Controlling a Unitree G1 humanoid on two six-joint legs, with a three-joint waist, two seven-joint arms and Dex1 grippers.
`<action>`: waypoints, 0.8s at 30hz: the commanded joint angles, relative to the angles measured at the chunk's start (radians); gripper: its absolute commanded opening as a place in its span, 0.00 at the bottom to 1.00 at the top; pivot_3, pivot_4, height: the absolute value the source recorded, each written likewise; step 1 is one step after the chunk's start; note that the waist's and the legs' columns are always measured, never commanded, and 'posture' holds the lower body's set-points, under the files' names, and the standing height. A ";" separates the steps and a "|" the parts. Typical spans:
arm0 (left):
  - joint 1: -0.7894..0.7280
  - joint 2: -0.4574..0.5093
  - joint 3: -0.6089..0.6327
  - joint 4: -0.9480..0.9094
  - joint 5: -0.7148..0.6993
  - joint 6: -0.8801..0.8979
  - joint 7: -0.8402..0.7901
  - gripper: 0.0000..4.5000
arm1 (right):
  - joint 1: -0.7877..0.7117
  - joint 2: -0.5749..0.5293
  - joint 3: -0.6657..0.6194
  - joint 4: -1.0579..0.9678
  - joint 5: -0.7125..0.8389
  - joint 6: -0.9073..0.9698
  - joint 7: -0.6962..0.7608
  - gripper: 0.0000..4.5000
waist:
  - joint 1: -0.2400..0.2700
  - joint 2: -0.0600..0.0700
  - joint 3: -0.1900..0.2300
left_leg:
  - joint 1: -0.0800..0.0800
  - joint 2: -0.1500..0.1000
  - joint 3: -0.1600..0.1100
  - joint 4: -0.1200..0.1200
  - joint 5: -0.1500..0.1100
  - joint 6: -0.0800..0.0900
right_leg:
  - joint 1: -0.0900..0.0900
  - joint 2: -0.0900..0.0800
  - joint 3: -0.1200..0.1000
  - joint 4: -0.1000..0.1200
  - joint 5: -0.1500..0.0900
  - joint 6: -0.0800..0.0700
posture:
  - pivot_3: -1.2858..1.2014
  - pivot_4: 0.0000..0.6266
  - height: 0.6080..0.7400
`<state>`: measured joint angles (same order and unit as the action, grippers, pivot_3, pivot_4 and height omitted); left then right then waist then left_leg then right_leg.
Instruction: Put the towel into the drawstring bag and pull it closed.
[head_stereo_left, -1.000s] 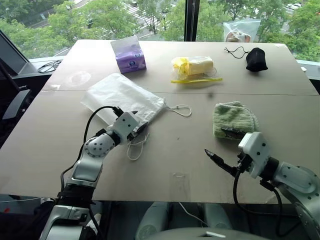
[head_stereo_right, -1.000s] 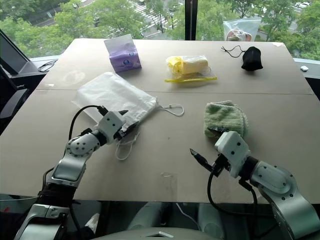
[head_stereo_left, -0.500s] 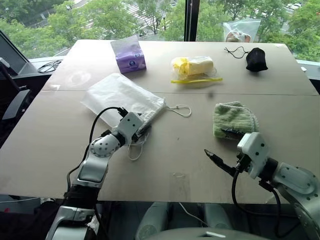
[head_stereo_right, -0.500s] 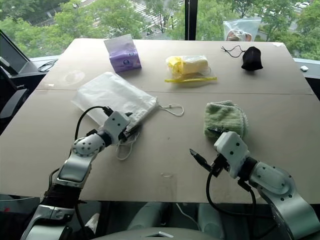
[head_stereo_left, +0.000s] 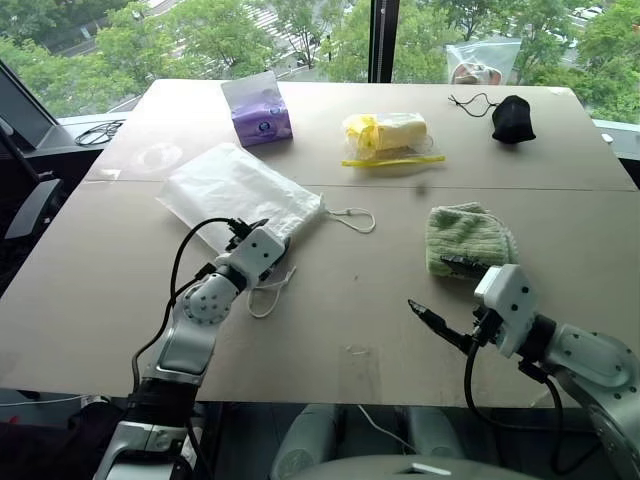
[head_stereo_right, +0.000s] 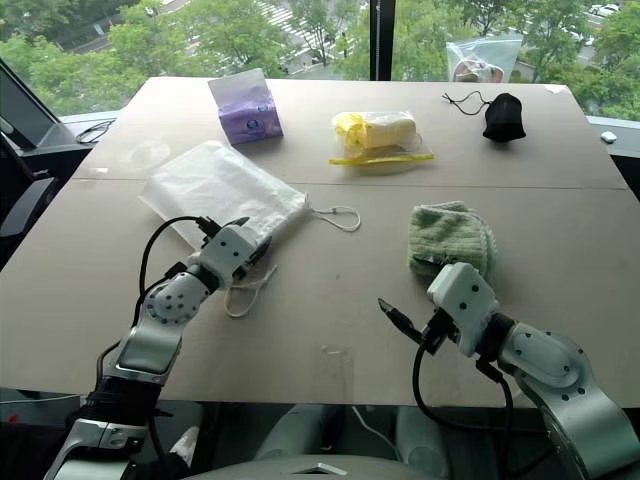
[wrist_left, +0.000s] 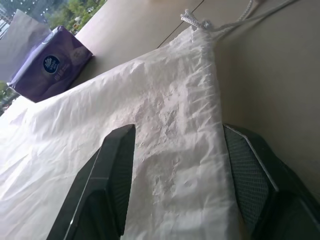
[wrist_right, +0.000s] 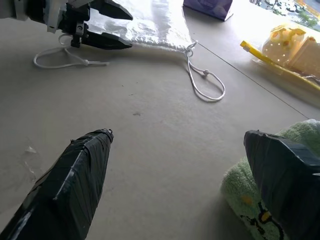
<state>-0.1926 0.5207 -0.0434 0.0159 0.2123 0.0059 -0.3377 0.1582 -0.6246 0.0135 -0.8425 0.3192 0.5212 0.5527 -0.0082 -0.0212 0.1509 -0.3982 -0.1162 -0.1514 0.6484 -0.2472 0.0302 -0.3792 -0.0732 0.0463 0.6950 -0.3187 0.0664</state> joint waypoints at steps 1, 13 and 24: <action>0.001 0.003 0.027 -0.029 0.025 -0.020 0.048 0.61 | -0.018 -0.005 -0.007 -0.014 0.004 -0.012 0.007 1.00 | 0.000 0.000 0.000 | 0.000 0.000 0.000 0.000 0.000 0.000 | 0.000 0.000 0.000 0.000 0.000 0.000 | 0.52 0.24 1.00; -0.080 -0.031 0.035 0.108 0.035 -0.006 0.137 0.61 | -0.016 0.003 0.000 -0.001 -0.010 -0.030 0.008 1.00 | 0.000 0.000 0.000 | 0.000 0.000 0.000 0.000 0.000 0.000 | 0.000 0.000 0.000 0.000 0.000 0.000 | 0.52 0.24 1.00; -0.219 -0.059 -0.017 0.274 0.150 -0.133 0.316 0.61 | 0.004 0.025 0.025 -0.005 -0.047 -0.042 -0.018 1.00 | -0.002 -0.001 0.000 | 0.000 -0.001 0.000 0.001 0.000 0.000 | 0.000 0.000 0.000 0.000 0.000 0.000 | 0.52 0.24 1.00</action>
<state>-0.3960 0.4448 -0.0524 0.2990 0.3392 -0.0550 -0.0557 0.1615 -0.6032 0.0356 -0.8192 0.2787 0.4978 0.5407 -0.0101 -0.0217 0.1507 -0.3984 -0.1170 -0.1514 0.6491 -0.2471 0.0300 -0.3794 -0.0733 0.0465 0.6954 -0.3186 0.0666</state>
